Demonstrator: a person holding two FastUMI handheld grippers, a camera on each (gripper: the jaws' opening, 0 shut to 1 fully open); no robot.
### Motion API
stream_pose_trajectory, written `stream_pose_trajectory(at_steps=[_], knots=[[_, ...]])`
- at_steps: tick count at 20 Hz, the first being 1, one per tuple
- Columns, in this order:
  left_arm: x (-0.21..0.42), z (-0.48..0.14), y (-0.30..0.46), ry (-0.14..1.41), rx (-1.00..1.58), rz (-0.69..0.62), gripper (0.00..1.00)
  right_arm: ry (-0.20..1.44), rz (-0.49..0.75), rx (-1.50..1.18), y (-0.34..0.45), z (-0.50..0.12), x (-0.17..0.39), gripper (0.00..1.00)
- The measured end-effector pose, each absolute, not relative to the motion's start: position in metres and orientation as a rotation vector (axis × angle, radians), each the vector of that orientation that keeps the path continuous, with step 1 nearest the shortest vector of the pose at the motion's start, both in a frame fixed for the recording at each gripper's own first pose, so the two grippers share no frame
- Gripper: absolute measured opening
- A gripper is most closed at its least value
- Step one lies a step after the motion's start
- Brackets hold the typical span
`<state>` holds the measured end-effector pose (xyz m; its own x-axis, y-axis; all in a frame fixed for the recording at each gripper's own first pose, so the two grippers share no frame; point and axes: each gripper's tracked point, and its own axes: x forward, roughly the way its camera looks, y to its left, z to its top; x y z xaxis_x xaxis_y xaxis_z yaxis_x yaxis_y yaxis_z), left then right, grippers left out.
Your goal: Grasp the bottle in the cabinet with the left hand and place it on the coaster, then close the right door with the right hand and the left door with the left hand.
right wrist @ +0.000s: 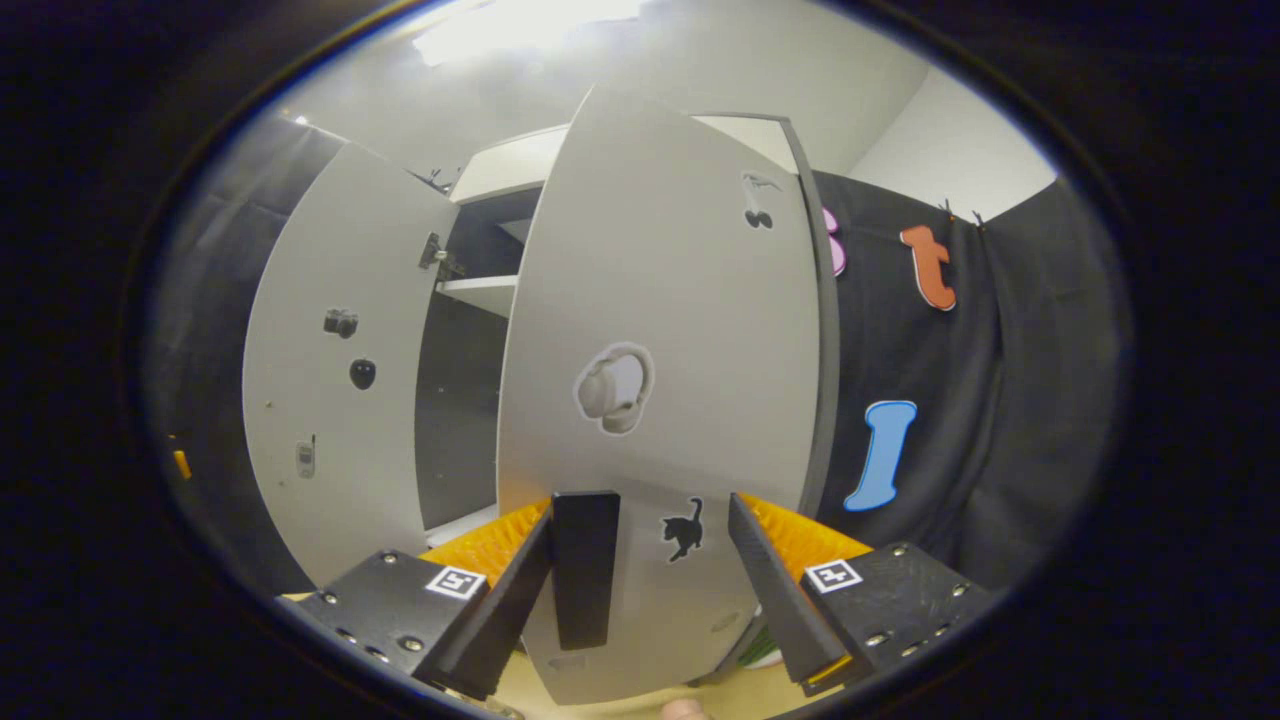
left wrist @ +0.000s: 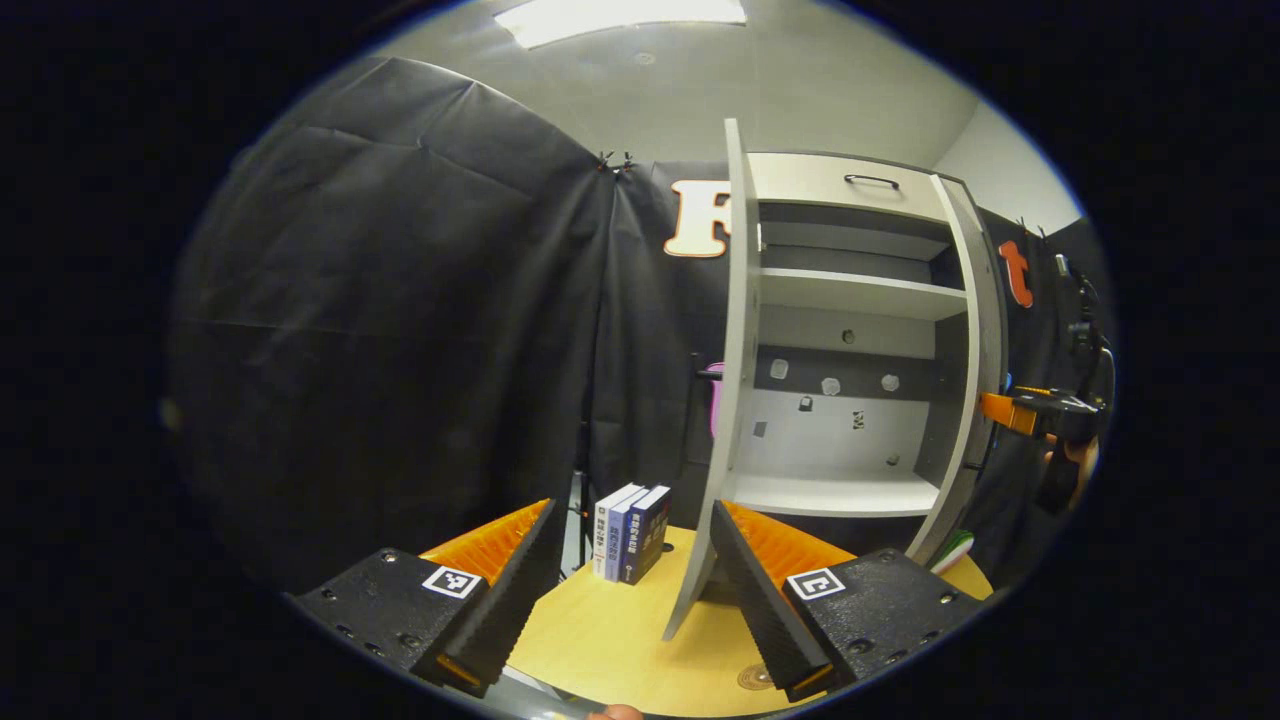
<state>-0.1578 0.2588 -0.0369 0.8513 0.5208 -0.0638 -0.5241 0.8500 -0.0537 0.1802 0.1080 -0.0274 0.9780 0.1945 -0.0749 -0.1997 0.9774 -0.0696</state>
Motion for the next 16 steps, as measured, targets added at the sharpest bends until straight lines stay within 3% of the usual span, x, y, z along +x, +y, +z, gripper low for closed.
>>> stream_pose_trajectory(at_steps=[1, 6, 7, 12, 16], knots=[[-0.161, -0.038, 0.264, 0.047, -0.072, 0.566, 0.91, 0.069, 0.201, -0.072, 0.112, -0.029, 0.185, 1.0], [-0.17, -0.038, 0.285, 0.045, -0.067, 0.63, 1.0, 0.076, 0.201, -0.039, 0.129, -0.035, 0.204, 1.0], [-0.17, -0.039, 0.288, 0.045, -0.067, 0.638, 0.95, 0.071, 0.199, -0.037, 0.131, -0.036, 0.207, 1.0], [-0.163, -0.037, 0.299, 0.043, -0.06, 0.654, 0.91, 0.064, 0.193, -0.03, 0.144, -0.041, 0.223, 1.0], [-0.158, -0.038, 0.304, 0.043, -0.051, 0.65, 0.95, 0.067, 0.192, -0.007, 0.151, -0.044, 0.235, 1.0]])
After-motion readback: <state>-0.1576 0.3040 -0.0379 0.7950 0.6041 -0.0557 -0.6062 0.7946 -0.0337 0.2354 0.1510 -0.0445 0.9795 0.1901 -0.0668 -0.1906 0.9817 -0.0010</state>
